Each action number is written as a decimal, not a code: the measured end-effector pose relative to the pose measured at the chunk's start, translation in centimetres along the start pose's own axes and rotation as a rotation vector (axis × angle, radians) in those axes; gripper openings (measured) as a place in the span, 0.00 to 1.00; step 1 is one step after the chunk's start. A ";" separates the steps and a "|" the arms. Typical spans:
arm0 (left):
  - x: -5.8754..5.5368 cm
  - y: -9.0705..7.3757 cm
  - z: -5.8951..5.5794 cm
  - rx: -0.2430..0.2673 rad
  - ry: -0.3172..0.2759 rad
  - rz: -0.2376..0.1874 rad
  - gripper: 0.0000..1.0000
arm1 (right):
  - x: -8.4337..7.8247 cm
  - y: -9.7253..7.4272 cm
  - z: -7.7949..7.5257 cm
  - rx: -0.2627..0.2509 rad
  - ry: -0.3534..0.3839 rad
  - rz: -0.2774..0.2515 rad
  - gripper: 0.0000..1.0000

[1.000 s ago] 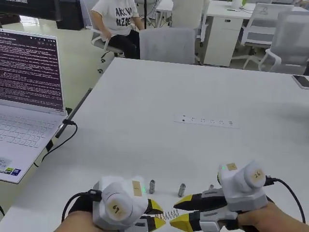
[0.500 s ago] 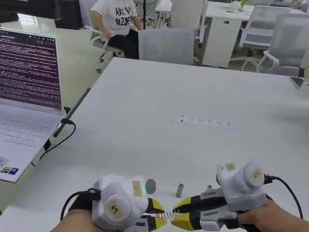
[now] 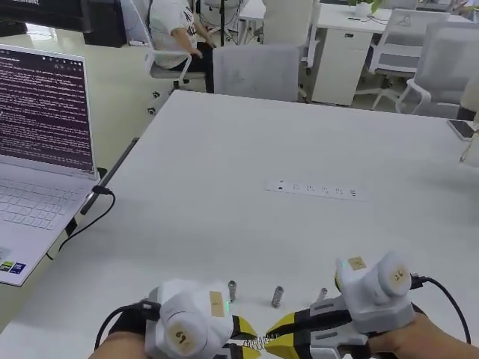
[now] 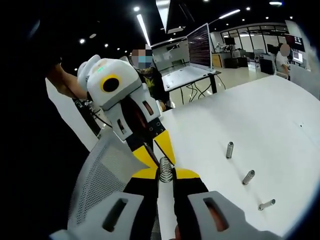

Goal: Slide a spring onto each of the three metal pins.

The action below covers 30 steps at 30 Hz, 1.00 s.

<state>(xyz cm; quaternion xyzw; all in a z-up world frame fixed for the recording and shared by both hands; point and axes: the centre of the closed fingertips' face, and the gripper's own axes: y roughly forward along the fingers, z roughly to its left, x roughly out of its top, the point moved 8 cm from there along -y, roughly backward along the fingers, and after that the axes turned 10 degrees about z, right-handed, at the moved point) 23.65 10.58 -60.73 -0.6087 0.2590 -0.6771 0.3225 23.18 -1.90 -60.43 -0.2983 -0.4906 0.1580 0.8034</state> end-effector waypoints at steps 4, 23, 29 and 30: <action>0.1 0.5 0.0 0.003 -0.001 0.006 0.02 | 0.0 -0.1 -0.1 -0.021 0.008 0.013 0.08; 0.5 1.0 0.3 -0.015 -0.114 -0.081 0.01 | 1.4 -1.1 0.0 -0.058 -0.021 0.059 0.08; 1.4 0.3 0.5 -0.004 -0.125 -0.127 0.01 | 2.6 -2.3 -0.1 -0.054 -0.109 0.118 0.10; 1.5 0.3 0.5 -0.003 -0.120 -0.131 0.01 | 2.8 -2.3 0.0 -0.055 -0.117 0.126 0.10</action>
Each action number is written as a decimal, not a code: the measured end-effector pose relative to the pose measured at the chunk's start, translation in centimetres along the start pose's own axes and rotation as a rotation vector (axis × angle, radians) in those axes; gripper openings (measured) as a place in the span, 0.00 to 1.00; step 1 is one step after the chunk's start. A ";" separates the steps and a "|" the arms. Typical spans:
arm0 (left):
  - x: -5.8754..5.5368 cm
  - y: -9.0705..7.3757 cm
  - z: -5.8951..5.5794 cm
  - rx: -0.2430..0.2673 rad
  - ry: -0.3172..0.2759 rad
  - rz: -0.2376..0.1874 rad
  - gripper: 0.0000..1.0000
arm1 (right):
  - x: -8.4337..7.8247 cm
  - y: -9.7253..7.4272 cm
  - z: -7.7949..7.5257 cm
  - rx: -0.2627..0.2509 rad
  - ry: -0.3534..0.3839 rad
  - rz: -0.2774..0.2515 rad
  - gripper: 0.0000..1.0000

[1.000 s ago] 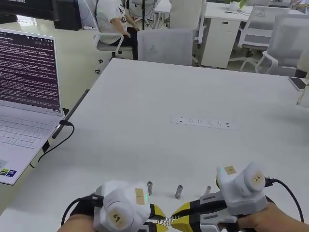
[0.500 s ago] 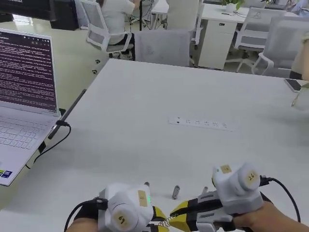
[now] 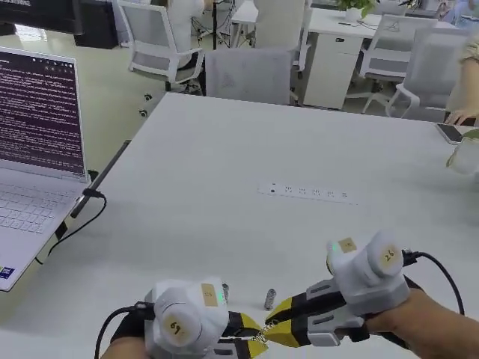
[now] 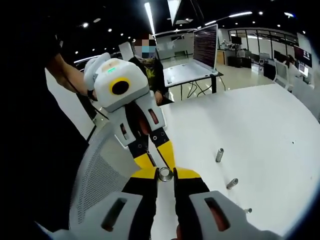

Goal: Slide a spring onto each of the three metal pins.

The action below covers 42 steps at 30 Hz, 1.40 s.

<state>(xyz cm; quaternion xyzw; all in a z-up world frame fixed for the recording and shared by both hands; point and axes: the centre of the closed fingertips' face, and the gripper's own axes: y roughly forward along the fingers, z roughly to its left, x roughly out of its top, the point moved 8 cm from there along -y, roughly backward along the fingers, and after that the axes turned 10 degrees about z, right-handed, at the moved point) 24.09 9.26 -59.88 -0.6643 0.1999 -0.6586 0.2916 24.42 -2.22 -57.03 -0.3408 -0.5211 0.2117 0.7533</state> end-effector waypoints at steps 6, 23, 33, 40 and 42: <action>1.1 -0.3 -0.1 0.003 0.012 -0.042 0.01 | 0.2 -0.6 0.1 -0.006 -0.099 0.109 0.15; 3.4 -0.2 -0.3 -0.019 0.003 -0.148 0.01 | 2.4 -3.6 0.6 -0.004 -0.284 0.255 0.15; 4.0 0.2 -0.4 -0.033 0.022 -0.151 0.01 | 2.3 -3.7 0.8 0.005 -0.363 0.341 0.13; 4.0 0.3 -0.3 -0.039 0.003 -0.159 0.01 | 2.3 -3.6 0.9 0.005 -0.409 0.382 0.11; 4.0 0.3 -0.3 -0.040 0.004 -0.158 0.01 | 2.3 -3.6 0.8 0.000 -0.422 0.390 0.09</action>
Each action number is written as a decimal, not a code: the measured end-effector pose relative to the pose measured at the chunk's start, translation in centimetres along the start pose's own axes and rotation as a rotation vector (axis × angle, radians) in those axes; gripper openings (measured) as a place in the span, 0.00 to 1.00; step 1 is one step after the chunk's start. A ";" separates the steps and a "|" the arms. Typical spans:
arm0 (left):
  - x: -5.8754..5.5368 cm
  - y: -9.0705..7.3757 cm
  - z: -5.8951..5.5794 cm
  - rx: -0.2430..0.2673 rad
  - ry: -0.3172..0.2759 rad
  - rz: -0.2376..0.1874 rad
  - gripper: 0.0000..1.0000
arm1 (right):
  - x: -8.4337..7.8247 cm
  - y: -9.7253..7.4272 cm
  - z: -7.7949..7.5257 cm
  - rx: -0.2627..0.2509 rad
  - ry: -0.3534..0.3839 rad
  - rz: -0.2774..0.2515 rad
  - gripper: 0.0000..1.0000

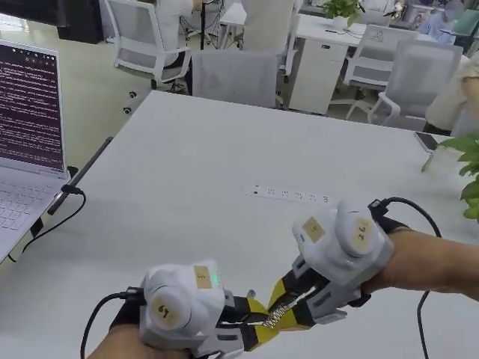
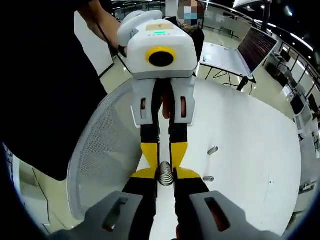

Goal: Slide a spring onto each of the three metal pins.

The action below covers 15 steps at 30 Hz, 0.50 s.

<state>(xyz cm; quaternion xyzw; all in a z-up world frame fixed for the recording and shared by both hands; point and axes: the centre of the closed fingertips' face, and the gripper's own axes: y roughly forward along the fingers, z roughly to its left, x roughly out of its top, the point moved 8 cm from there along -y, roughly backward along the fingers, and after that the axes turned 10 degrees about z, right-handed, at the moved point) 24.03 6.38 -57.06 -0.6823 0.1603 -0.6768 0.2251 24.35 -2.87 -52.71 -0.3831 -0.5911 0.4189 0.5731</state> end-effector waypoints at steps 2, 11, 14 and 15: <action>0.0 0.0 0.1 0.000 -0.004 -0.002 0.01 | 0.0 0.0 0.0 0.001 -0.004 0.005 0.09; -0.5 0.6 -0.2 -0.016 -0.014 0.008 0.01 | -0.2 0.8 0.3 0.015 -0.032 0.032 0.08; -0.9 0.7 -0.3 -0.027 -0.011 0.021 0.02 | -0.3 1.2 0.4 0.019 -0.028 0.031 0.08; -1.1 0.8 -0.4 -0.032 -0.008 0.025 0.02 | -0.3 1.4 0.4 0.024 -0.027 0.031 0.08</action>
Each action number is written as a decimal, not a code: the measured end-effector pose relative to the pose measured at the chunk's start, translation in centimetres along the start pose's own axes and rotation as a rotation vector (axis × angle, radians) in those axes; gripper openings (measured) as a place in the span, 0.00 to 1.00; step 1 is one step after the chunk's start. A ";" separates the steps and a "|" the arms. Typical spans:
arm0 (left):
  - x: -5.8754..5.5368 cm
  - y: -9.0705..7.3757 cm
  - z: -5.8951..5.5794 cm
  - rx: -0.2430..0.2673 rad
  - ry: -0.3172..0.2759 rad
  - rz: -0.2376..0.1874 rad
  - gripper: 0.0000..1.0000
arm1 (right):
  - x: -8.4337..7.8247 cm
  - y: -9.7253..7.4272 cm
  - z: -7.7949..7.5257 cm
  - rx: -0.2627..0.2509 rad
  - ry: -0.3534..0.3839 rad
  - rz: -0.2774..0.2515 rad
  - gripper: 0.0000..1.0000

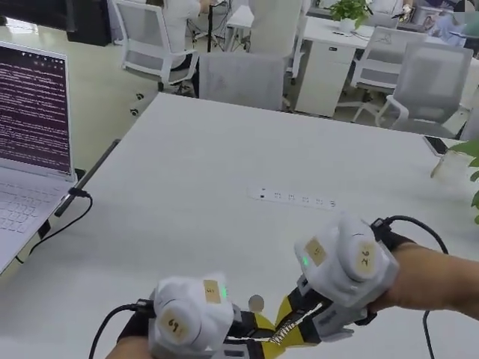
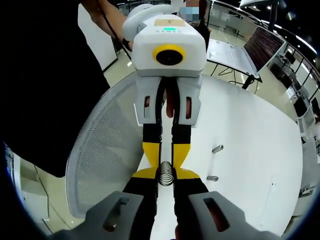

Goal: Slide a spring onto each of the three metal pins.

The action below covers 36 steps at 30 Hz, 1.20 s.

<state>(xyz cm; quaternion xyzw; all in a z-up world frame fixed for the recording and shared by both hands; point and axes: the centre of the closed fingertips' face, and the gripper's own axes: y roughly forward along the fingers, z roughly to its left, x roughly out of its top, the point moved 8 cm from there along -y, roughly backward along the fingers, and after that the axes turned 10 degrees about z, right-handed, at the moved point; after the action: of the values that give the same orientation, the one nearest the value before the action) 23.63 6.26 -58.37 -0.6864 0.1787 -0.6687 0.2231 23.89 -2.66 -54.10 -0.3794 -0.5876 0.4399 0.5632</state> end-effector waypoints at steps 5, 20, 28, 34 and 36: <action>-0.5 0.1 -0.1 0.006 -0.011 0.003 0.02 | 0.2 0.6 -0.1 0.012 0.016 0.012 0.08; -1.0 0.2 0.3 0.009 -0.025 0.019 0.02 | -0.1 1.1 -0.1 -0.023 0.049 -0.008 0.08; -1.0 0.5 0.1 0.009 -0.026 0.019 0.03 | -0.4 1.1 0.1 -0.029 0.065 -0.022 0.08; -1.1 0.4 -0.1 0.010 -0.031 0.027 0.03 | -0.8 1.2 0.3 -0.033 0.077 -0.017 0.08; -1.2 0.3 0.0 0.009 -0.034 0.029 0.04 | -1.1 1.2 0.3 -0.037 0.081 -0.011 0.08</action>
<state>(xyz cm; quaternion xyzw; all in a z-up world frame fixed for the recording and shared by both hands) 23.55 6.63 -59.55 -0.6942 0.1815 -0.6543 0.2389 23.66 -3.34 -55.63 -0.4040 -0.5745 0.4102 0.5818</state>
